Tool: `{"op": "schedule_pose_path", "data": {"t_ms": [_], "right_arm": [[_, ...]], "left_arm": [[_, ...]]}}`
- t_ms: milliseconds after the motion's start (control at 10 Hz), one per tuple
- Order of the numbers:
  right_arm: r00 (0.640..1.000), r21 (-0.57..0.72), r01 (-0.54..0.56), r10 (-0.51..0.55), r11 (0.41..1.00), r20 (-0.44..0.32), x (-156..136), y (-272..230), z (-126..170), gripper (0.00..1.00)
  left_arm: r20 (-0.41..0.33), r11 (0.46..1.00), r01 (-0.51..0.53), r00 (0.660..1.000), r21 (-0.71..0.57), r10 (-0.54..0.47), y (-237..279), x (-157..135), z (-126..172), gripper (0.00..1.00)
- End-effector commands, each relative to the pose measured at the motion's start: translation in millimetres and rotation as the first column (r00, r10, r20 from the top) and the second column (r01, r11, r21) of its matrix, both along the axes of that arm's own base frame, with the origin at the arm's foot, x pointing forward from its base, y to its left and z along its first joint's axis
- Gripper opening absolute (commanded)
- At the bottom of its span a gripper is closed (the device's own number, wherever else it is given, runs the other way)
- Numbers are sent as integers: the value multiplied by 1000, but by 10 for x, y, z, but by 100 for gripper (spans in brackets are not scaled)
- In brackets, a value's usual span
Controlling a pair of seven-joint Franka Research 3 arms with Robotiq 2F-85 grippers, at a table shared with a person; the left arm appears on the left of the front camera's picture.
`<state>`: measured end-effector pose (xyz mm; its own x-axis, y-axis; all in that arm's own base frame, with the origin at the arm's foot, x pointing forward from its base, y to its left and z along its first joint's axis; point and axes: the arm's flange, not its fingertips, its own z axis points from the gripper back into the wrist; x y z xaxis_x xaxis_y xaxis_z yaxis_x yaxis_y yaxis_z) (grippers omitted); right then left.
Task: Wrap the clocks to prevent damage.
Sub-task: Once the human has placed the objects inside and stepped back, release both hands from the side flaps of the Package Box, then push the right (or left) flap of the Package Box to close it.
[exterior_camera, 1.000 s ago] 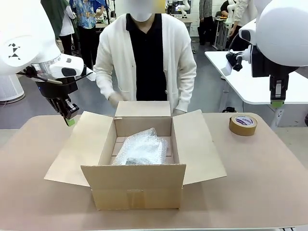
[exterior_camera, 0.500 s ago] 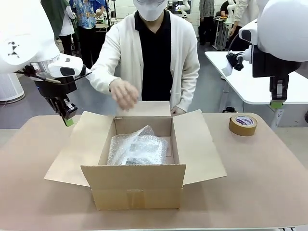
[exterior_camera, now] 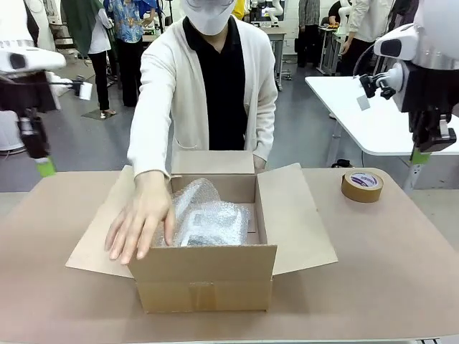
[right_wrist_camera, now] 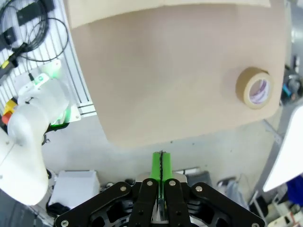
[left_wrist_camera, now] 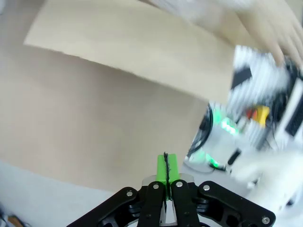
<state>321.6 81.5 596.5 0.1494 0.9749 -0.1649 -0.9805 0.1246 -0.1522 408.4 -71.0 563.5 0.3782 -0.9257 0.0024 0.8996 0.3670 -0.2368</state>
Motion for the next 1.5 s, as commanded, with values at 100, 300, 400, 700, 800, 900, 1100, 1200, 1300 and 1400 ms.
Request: {"op": "schedule_pose_path", "data": {"t_ms": [100,300,400,700,800,900,1100,1200,1300,1400], "right_arm": [[987,90,-129,137,988,-87,-80,-202,132,1],[979,124,-173,184,977,-83,-128,-291,143,1],[983,124,-151,162,981,-86,-125,-320,122,1],[986,97,-142,150,985,-72,-125,-305,133,1],[986,97,-142,150,985,-72,-125,-305,133,1],[986,97,-142,150,985,-72,-125,-305,133,1],[986,97,-142,150,985,-72,-125,-305,133,1],[986,97,-142,150,985,-72,-125,-305,133,1],[986,97,-142,150,985,-72,-125,-305,133,1],[986,97,-142,150,985,-72,-125,-305,133,1]], "left_arm": [[67,981,195,978,22,-196,290,30,30,0],[143,972,233,963,-10,-230,289,-77,-31,0],[177,966,254,953,-37,-244,251,-121,-60,0],[213,965,256,947,-57,-239,220,-123,-119,0],[171,971,237,959,-31,-228,208,-69,-22,0],[171,971,237,959,-31,-228,208,-69,-22,0],[171,971,237,959,-31,-228,208,-69,-22,0],[171,971,237,959,-31,-228,208,-69,-22,0],[171,971,237,959,-31,-228,208,-69,-22,0],[171,971,237,959,-31,-228,208,-69,-22,0]]}}
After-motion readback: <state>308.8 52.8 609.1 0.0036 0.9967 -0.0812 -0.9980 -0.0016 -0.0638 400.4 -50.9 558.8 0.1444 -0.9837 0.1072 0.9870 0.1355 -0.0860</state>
